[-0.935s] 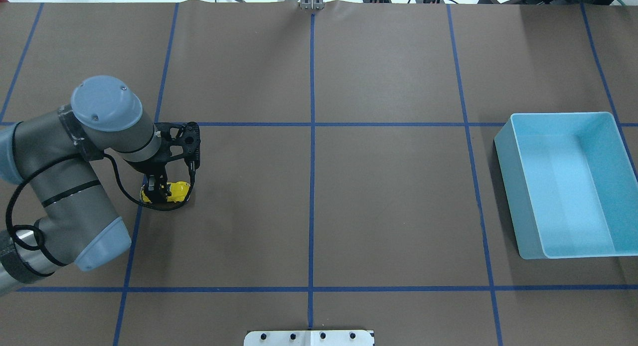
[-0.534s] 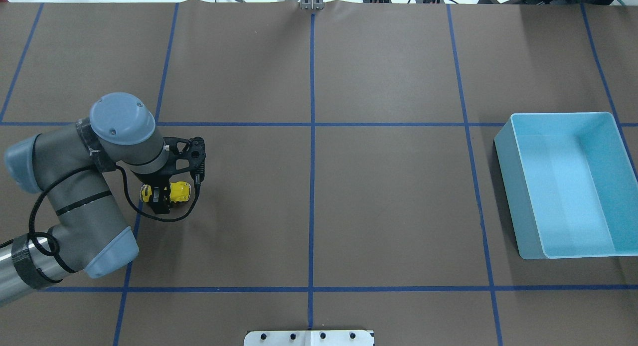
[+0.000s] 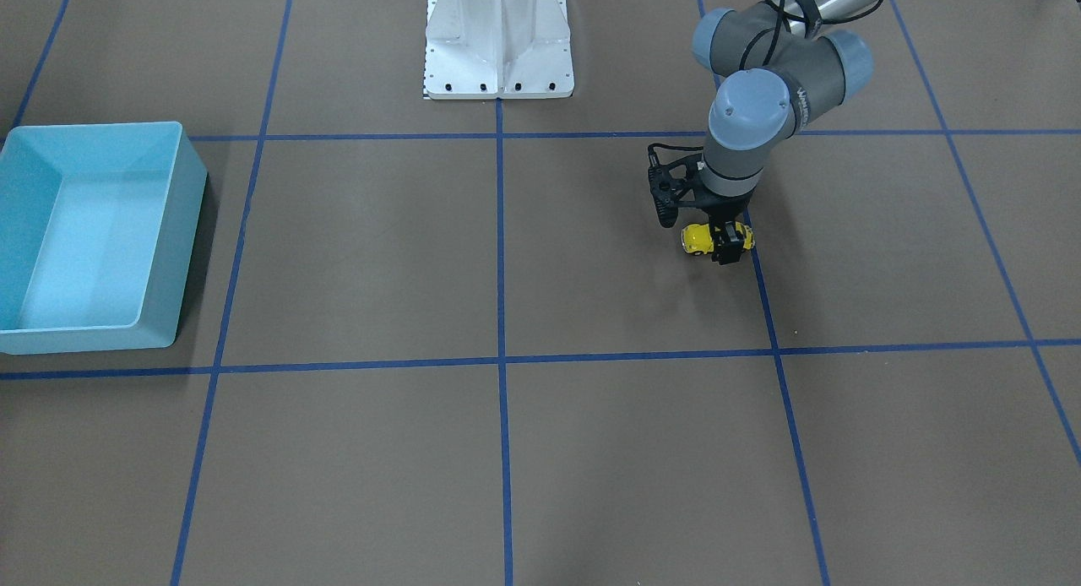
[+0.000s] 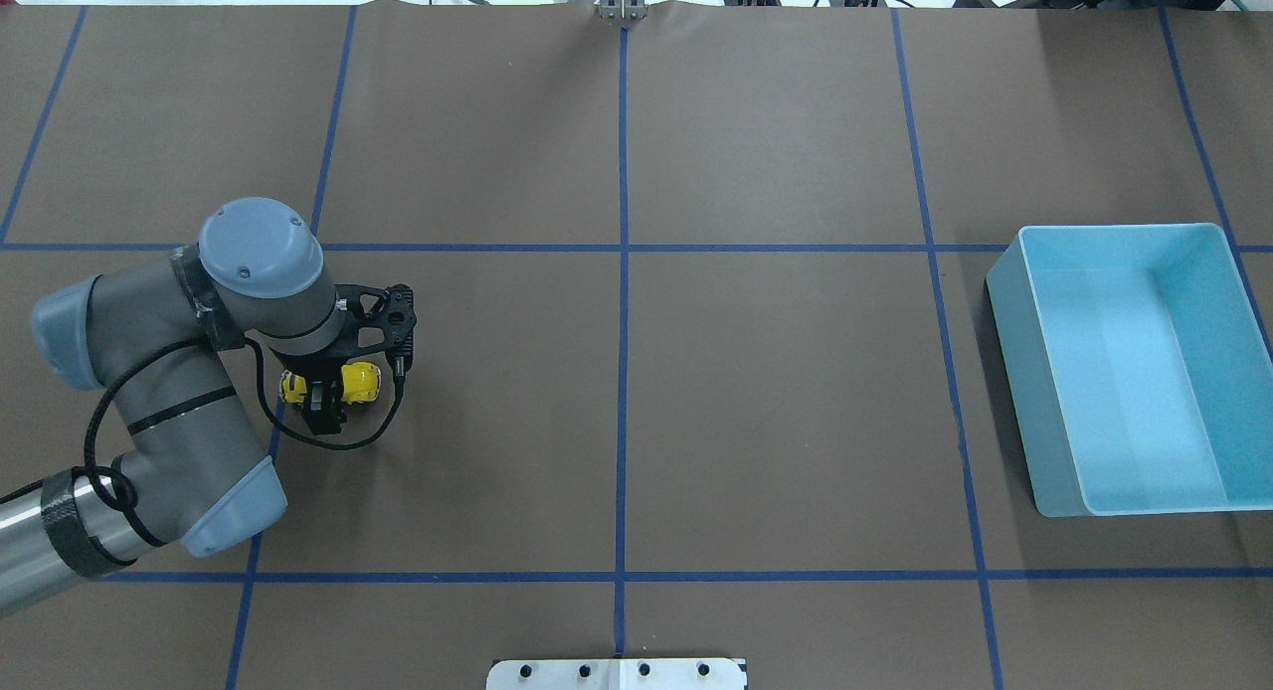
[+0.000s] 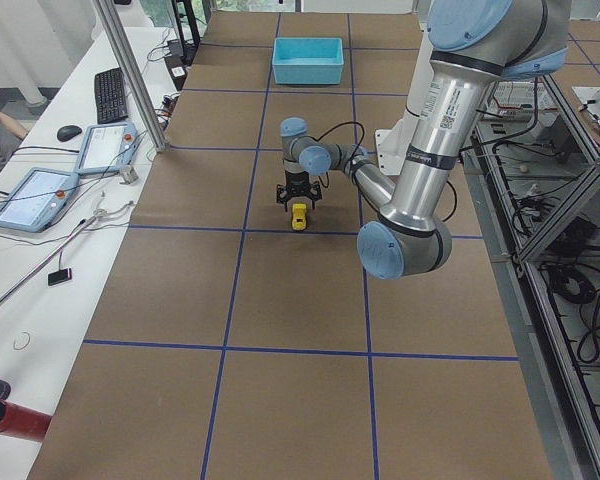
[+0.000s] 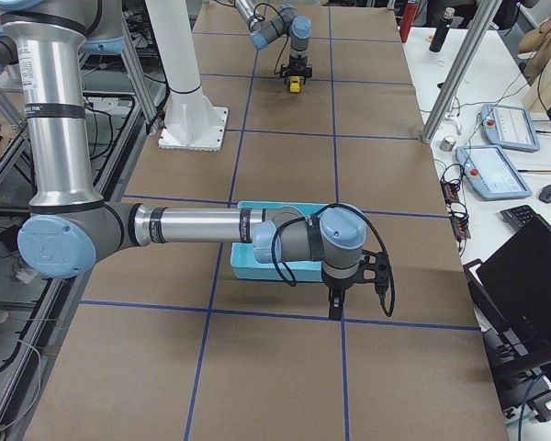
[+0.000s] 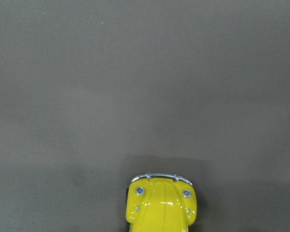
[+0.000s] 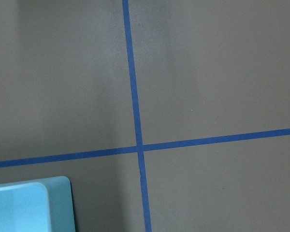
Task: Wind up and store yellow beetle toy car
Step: 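Press the left gripper down on the car's roof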
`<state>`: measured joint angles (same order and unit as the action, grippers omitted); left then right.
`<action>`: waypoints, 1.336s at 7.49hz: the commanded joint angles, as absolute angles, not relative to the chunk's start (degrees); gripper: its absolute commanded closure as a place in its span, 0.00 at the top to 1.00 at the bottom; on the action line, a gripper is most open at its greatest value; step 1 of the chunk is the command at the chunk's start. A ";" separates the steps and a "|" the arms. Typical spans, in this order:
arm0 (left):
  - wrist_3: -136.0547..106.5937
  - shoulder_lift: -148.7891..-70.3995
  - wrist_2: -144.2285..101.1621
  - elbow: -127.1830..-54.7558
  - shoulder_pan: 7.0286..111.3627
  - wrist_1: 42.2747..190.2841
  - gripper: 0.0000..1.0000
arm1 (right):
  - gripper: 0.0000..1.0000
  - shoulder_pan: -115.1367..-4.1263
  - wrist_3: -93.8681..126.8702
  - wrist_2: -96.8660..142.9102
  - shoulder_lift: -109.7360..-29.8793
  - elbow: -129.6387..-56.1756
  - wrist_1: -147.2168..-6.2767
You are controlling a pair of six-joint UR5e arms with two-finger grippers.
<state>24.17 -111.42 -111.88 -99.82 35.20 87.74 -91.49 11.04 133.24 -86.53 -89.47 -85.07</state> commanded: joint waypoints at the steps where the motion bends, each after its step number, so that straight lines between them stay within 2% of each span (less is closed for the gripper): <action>1: 24.17 -111.53 -111.88 -98.97 35.16 87.80 0.99 | 1.00 -91.49 11.07 133.24 -86.57 -89.47 -84.99; 2: 24.26 -111.53 -111.88 -98.88 35.16 87.89 0.96 | 1.00 -91.49 11.07 133.24 -86.49 -89.47 -84.99; 4: 24.26 -111.53 -111.97 -99.05 35.16 87.89 0.73 | 1.00 -91.49 11.07 133.24 -86.48 -89.47 -84.90; 5: 24.26 -111.53 -111.97 -99.23 35.16 87.89 0.55 | 1.00 -91.49 11.07 133.24 -86.48 -89.47 -84.90; 6: 24.26 -111.53 -111.97 -99.58 35.16 87.89 0.16 | 1.00 -91.49 11.07 133.24 -86.48 -89.47 -84.90; 7: 24.26 -111.53 -111.97 -99.67 35.16 87.89 0.00 | 1.00 -91.49 11.07 133.24 -86.48 -89.47 -84.90; 10: 24.26 -111.53 -112.06 -101.32 35.24 87.45 0.00 | 1.00 -91.49 11.07 133.24 -86.48 -89.47 -84.90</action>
<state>24.26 -111.59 -112.01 -100.11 35.16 87.68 -91.44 11.07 133.24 -86.48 -89.47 -84.90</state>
